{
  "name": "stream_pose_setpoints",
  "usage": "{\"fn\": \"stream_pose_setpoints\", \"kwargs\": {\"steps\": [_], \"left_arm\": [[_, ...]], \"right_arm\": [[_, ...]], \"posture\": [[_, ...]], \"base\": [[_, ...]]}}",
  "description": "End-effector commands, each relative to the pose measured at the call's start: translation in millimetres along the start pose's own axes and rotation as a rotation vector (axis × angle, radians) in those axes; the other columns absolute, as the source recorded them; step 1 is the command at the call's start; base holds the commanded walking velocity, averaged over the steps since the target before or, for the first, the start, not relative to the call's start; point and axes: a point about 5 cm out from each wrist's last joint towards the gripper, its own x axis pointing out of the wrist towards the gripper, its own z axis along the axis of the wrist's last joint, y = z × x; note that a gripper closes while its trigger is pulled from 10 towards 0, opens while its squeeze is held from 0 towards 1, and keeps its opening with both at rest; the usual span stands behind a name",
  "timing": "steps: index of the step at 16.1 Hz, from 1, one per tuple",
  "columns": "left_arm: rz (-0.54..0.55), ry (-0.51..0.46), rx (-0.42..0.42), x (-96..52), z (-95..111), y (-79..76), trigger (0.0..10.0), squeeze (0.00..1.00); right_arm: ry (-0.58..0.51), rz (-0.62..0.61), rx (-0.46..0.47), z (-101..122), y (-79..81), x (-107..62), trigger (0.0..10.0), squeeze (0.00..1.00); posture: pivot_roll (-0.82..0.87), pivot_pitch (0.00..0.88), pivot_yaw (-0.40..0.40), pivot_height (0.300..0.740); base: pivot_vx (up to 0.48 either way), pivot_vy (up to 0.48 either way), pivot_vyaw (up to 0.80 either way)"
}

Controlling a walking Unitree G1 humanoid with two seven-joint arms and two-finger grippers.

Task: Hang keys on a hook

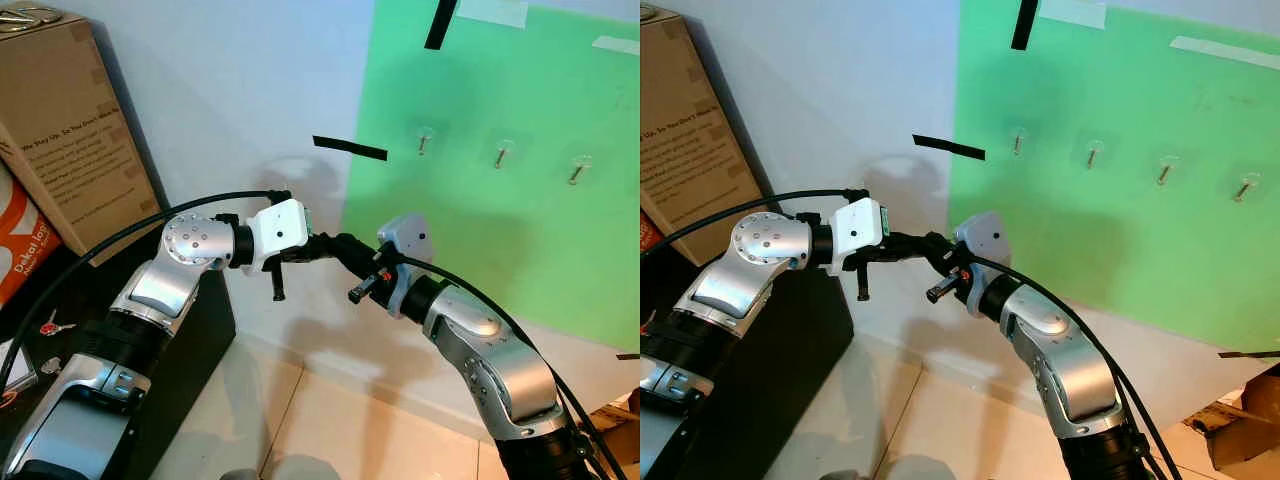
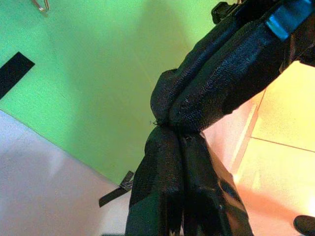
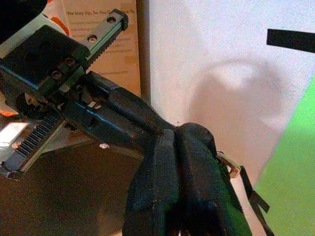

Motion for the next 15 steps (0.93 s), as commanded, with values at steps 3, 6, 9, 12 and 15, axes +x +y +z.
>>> {"fn": "stream_pose_setpoints", "kwargs": {"steps": [3,6,9,12,15], "left_arm": [[0.037,-0.090,0.052,-3.2,23,10.2,0.0,0.00],[0.098,-0.003,0.020,-6.7,6,8.4,0.0,0.00],[0.138,0.031,-0.052,-6.0,-5,5.8,0.0,0.00],[0.186,0.021,-0.126,-4.4,-10,2.5,0.0,0.00],[0.242,0.144,-0.292,0.3,-42,-19.3,0.0,0.00]], "right_arm": [[0.051,-0.064,0.063,-14,-9.9,-5.3,10.0,0.00],[-0.223,-0.121,0.211,26,-21.6,-27.5,10.0,0.00],[-0.261,-0.143,0.279,26,-25.0,-38.8,10.0,0.00],[-0.185,-0.238,0.278,15,-31.0,-41.2,10.0,0.00],[0.056,-0.552,0.197,-20,-54.1,-49.1,10.0,0.00]], "posture": [[-0.02,0.000,-0.042,0.740],[-0.02,0.000,-0.045,0.740],[-0.03,0.000,-0.040,0.740],[-0.03,0.000,-0.035,0.740],[-0.05,0.000,-0.016,0.740]], "base": [[0.000,0.000,0.00],[0.000,0.000,0.00],[0.000,0.000,0.00],[0.000,0.000,0.00],[0.000,0.000,0.00]]}}
